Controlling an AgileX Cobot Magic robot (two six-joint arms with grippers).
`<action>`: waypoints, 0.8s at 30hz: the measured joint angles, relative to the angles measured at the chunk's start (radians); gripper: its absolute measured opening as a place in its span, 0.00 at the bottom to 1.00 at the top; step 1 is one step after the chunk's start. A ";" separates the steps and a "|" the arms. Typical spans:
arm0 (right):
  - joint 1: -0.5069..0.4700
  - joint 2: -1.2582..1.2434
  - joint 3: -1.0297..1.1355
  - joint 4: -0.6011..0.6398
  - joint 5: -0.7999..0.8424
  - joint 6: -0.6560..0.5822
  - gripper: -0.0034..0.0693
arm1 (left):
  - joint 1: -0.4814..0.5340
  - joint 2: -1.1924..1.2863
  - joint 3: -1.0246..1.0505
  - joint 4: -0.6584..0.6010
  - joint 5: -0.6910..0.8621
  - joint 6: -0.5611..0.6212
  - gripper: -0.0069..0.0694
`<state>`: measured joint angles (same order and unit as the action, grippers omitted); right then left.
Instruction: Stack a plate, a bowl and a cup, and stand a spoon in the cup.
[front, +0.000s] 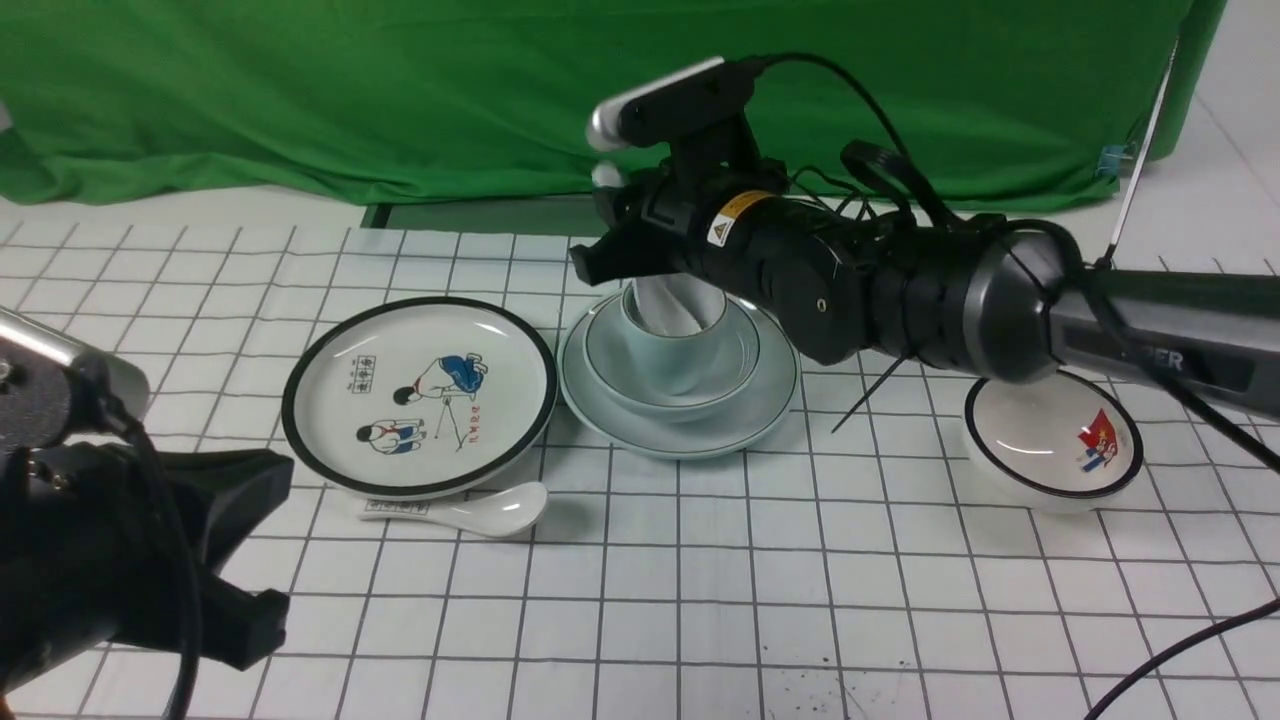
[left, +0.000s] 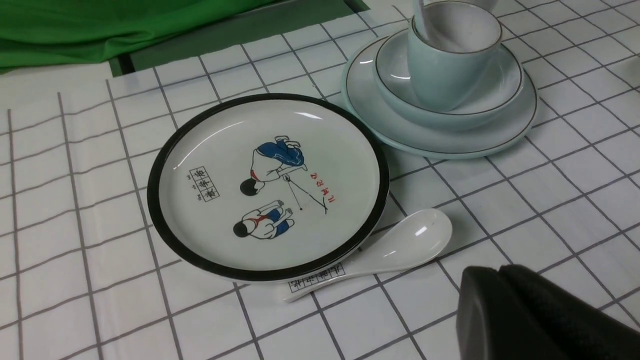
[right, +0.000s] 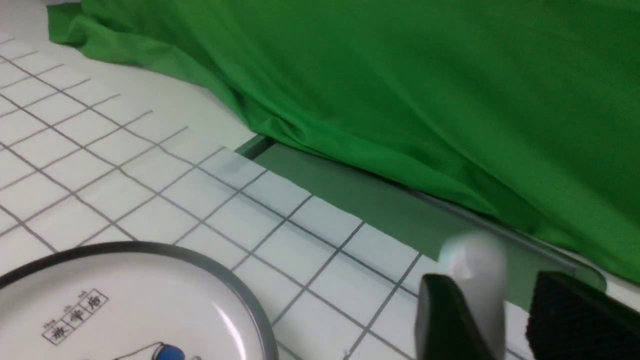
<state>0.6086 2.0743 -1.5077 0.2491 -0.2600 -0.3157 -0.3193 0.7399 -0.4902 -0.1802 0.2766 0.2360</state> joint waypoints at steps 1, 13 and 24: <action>-0.001 -0.008 0.000 0.000 0.011 -0.030 0.48 | 0.000 0.000 0.000 0.000 0.000 0.000 0.04; -0.001 -0.580 0.072 -0.053 0.536 -0.151 0.07 | 0.000 -0.264 0.000 0.016 0.016 0.001 0.04; -0.002 -1.243 0.838 -0.078 0.408 -0.101 0.07 | 0.000 -0.426 0.000 0.083 0.032 0.002 0.04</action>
<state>0.6068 0.8318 -0.6696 0.1708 0.1480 -0.4167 -0.3193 0.3142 -0.4902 -0.0974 0.3083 0.2380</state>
